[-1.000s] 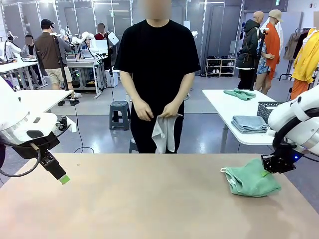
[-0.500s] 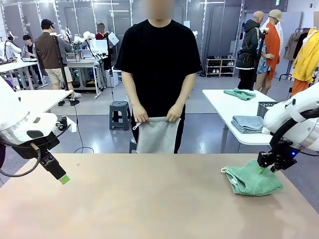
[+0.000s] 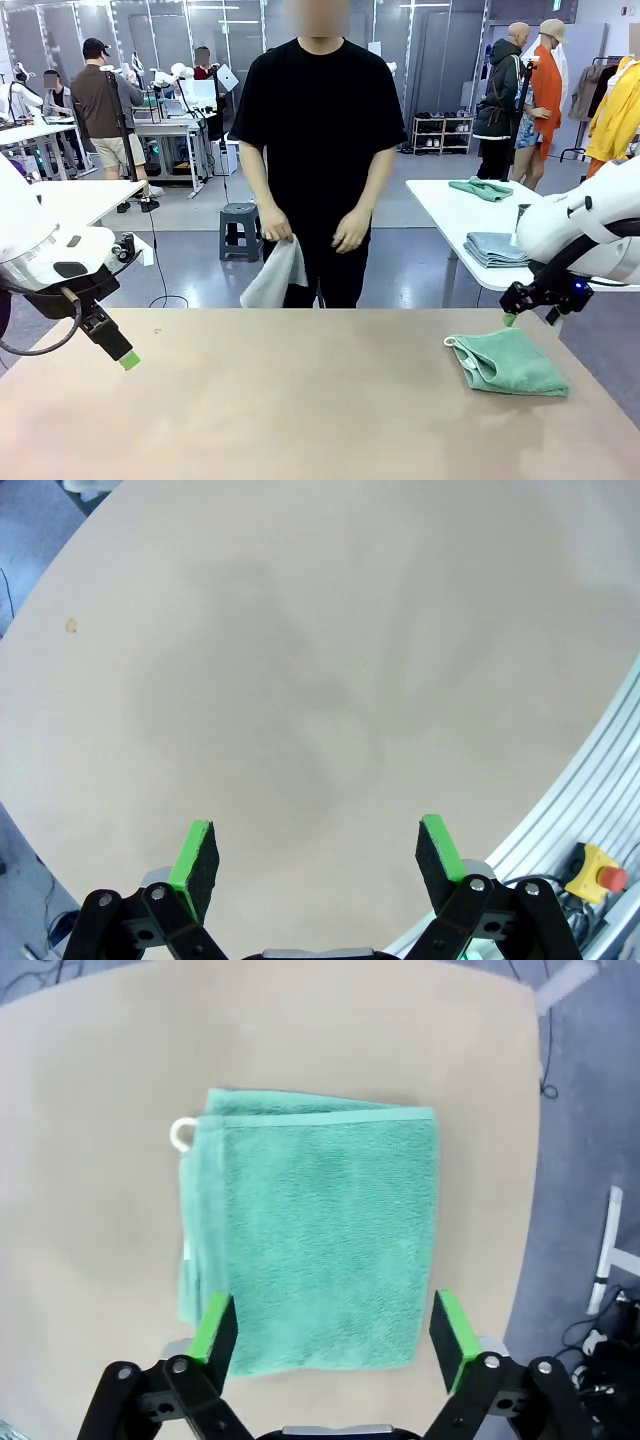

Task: Fold the towels and place them in the basket.
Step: Place the folded Towel with hook on the right side of the table, then when a person lays out a Towel with hook on the table, fold it in half twice.

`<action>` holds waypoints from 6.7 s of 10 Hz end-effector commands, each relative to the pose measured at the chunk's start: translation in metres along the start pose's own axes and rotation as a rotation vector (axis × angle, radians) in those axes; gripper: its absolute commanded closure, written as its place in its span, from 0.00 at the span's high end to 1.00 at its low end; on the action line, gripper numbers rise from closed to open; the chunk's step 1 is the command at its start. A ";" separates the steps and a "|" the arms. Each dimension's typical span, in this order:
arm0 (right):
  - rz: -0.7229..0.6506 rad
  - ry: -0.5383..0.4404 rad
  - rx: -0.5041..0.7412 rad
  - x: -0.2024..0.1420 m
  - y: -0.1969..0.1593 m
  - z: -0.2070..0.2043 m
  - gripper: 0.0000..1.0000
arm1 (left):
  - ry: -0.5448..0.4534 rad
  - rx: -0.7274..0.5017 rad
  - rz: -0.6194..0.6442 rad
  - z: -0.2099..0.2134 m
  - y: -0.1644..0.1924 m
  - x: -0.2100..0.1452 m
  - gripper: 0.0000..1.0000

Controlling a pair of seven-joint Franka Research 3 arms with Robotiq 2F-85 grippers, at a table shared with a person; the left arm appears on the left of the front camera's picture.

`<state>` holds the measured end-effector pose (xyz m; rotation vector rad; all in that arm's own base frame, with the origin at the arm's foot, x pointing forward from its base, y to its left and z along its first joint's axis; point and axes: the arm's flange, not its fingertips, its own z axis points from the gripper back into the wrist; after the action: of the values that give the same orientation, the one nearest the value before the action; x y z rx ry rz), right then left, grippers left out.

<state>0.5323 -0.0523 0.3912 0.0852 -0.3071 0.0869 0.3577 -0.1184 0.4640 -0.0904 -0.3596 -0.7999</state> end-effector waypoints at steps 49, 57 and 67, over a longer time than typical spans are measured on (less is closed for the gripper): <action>0.296 -0.175 0.759 -0.149 -0.008 0.239 1.00 | -0.473 -0.375 0.224 0.212 0.059 -0.189 1.00; 0.759 -0.090 0.515 -0.152 0.102 0.261 1.00 | -0.219 -0.299 -0.214 0.213 0.003 -0.104 1.00; 1.244 0.109 0.152 -0.184 0.287 0.099 1.00 | -0.001 -0.176 -0.730 0.000 -0.110 -0.032 1.00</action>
<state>0.2963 0.2085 0.4634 0.0365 -0.2067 1.3649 0.2709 -0.1775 0.4795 -0.1136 -0.2787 -1.5934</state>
